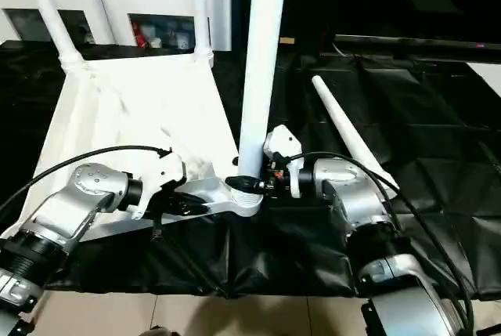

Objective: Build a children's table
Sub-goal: Insert table leg to table base

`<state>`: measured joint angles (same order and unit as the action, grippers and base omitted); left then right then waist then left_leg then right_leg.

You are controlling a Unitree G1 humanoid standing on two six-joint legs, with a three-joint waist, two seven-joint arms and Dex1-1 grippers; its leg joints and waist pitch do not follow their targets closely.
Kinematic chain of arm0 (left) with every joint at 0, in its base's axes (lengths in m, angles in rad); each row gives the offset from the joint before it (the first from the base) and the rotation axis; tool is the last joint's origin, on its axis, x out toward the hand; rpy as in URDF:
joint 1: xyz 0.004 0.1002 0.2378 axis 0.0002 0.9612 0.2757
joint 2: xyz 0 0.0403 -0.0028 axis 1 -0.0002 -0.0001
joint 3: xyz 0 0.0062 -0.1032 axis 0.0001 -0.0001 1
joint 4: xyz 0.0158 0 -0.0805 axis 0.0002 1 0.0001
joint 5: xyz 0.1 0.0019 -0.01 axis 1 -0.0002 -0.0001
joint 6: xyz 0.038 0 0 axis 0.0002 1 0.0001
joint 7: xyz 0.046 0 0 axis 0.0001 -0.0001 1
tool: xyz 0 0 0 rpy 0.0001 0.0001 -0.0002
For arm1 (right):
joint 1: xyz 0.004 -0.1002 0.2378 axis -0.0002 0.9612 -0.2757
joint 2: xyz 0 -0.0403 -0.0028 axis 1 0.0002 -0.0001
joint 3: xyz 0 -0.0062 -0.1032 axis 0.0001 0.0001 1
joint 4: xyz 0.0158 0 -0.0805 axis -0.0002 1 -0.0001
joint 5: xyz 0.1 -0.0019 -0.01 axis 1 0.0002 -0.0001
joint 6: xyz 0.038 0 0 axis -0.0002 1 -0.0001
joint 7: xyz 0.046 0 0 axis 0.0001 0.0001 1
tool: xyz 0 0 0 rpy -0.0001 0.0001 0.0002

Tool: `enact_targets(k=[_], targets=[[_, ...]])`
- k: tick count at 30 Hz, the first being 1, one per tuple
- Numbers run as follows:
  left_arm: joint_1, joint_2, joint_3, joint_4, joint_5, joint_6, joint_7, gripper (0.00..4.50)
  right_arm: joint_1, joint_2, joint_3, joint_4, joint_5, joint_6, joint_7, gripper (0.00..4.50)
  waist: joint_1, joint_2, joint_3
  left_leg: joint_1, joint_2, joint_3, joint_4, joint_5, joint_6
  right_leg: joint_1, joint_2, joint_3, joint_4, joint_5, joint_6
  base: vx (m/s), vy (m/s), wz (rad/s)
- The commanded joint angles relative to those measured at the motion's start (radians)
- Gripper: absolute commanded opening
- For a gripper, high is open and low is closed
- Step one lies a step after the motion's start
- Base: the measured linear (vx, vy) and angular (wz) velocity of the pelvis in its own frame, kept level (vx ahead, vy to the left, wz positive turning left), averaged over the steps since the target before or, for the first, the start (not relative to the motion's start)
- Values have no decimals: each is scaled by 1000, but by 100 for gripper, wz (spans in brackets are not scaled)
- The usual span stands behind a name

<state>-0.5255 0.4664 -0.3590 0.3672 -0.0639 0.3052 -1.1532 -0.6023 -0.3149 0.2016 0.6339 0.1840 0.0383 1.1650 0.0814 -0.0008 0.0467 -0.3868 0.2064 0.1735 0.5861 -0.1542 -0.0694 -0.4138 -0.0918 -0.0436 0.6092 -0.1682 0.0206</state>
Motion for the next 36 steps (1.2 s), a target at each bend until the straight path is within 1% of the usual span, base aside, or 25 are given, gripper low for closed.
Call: enact_targets(k=[1,4,7,8,9,10,11,12,13,14,15,16,18,19,20,21,22,24,25,26,29,31,32,34,36], targets=[[-28,-18,18,-81,-39,-7,-31,0,47,-4,44,111,-86,35,-45,189,1,5,-54,24,17,-5,-86,-449,-30,30,-38,25,-85,-389,-202,0,0,0],[-45,-42,40,-58,-20,31,51,0,33,17,14,146,-90,30,-138,189,-1,2,-50,25,17,-5,-87,-465,-35,27,-39,26,-89,-430,-195,0,0,0],[-75,-96,84,-70,-12,135,188,0,-14,66,-42,243,-96,46,-358,189,-12,2,-46,27,13,-12,-88,-501,-56,24,-42,19,-97,-538,-163,-17,0,-2],[-76,-99,86,-74,-12,142,195,0,-18,70,-46,248,-95,48,-371,189,-19,3,-45,28,11,-16,-87,-519,-61,21,-43,15,-103,-576,-149,-58,5,-10],[-81,-111,91,-87,-8,173,222,0,-30,86,-62,267,-89,57,-419,189,-27,0,-46,19,9,-21,-88,-523,-62,28,-43,10,-103,-596,-131,-58,5,-10],[-87,-126,96,-103,-1,208,255,0,-45,105,-77,288,-82,67,-473,189,-27,8,-45,20,9,-23,-90,-529,-64,28,-44,8,-105,-601,-127,-51,16,-15],[-89,-134,98,-113,4,225,272,0,-53,116,-84,300,-80,71,-501,189,-35,4,-44,19,8,-26,-90,-548,-61,28,-42,1,-113,-615,-117,0,0,0],[-90,-140,99,-120,8,237,284,0,-59,123,-88,308,-78,73,-519,189,-36,6,-46,22,9,-26,-90,-555,-62,29,-44,0,-113,-610,-117,0,0,0],[-94,-158,100,-138,21,274,321,0,-76,144,-99,331,-75,80,-569,189,-44,8,-46,18,10,-29,-93,-560,-59,31,-44,-4,-114,-583,-126,0,0,0],[-99,-210,104,-165,38,328,396,0,-112,187,-109,382,-78,86,-668,189,-45,28,-44,21,13,-33,-97,-583,-65,32,-44,-9,-112,-559,-137,0,0,0],[-103,-261,104,-171,56,351,463,0,-141,224,-114,419,-81,86,-748,189,-51,24,-42,20,14,-34,-98,-603,-69,30,-43,-11,-114,-550,-141,0,0,0],[-105,-294,101,-166,64,361,503,0,-162,251,-121,446,-82,85,-797,189,-58,22,-41,20,13,-42,-100,-626,-73,37,-41,-25,-115,-553,-135,-37,32,-20],[-108,-315,89,-144,76,356,539,0,-179,277,-128,468,-83,82,-833,189,-60,22,-40,29,8,-40,-95,-654,-57,33,-42,-34,-133,-569,-121,-37,31,-18],[-109,-315,89,-143,77,355,540,0,-179,278,-128,469,-83,82,-834,189,-60,22,-40,29,8,-40,-95,-654,-57,33,-42,-34,-133,-569,-121,0,0,0],[-111,-320,83,-126,84,347,555,0,-184,291,-126,474,-87,81,-847,189,-62,28,-40,30,9,-43,-98,-671,-52,35,-42,-37,-136,-553,-119,0,0,0],[-116,-323,83,-107,89,341,573,0,-187,306,-124,478,-92,79,-860,189,-65,28,-42,27,10,-44,-100,-665,-48,41,-44,-39,-134,-516,-128,0,0,0],[-116,-323,83,-107,89,341,573,0,-187,306,-124,478,-92,79,-860,189,-63,29,-42,28,10,-43,-101,-664,-47,39,-44,-39,-135,-506,-132,0,0,0],[-118,-326,87,-107,91,352,582,0,-190,315,-124,486,-95,74,-869,189,-61,25,-39,41,5,-34,-93,-657,-40,25,-45,-40,-146,-534,-134,0,0,0],[-120,-325,88,-106,92,354,583,0,-188,318,-124,486,-95,73,-868,189,-61,25,-39,41,5,-34,-93,-657,-40,25,-45,-40,-146,-534,-134,0,0,0],[-123,-330,95,-106,102,360,588,0,-193,326,-127,502,-99,65,-875,189,-60,31,-37,44,4,-35,-91,-654,-37,26,-45,-46,-152,-567,-116,0,0,0],[-127,-329,95,-101,107,359,594,0,-201,333,-136,520,-101,53,-885,189,-61,29,-35,47,6,-37,-94,-668,-33,29,-42,-57,-158,-581,-97,0,0,0],[-127,-328,95,-100,106,358,594,0,-202,333,-135,519,-103,51,-886,189,-61,33,-34,48,7,-38,-95,-674,-31,31,-42,-59,-158,-576,-96,0,0,0],[-127,-326,93,-99,105,356,595,0,-204,333,-132,520,-111,50,-891,189,-61,34,-36,45,9,-38,-100,-663,-25,40,-44,-60,-156,-552,-100,0,0,0],[-128,-323,91,-96,101,352,598,0,-206,334,-135,523,-117,47,-892,189,-60,34,-33,50,8,-34,-100,-657,-23,35,-44,-59,-162,-556,-104,0,0,0],[-128,-319,91,-93,97,347,596,0,-209,335,-143,526,-112,43,-882,245,-61,32,-28,57,6,-35,-99,-674,-24,32,-43,-66,-169,-592,-90,0,0,0]])
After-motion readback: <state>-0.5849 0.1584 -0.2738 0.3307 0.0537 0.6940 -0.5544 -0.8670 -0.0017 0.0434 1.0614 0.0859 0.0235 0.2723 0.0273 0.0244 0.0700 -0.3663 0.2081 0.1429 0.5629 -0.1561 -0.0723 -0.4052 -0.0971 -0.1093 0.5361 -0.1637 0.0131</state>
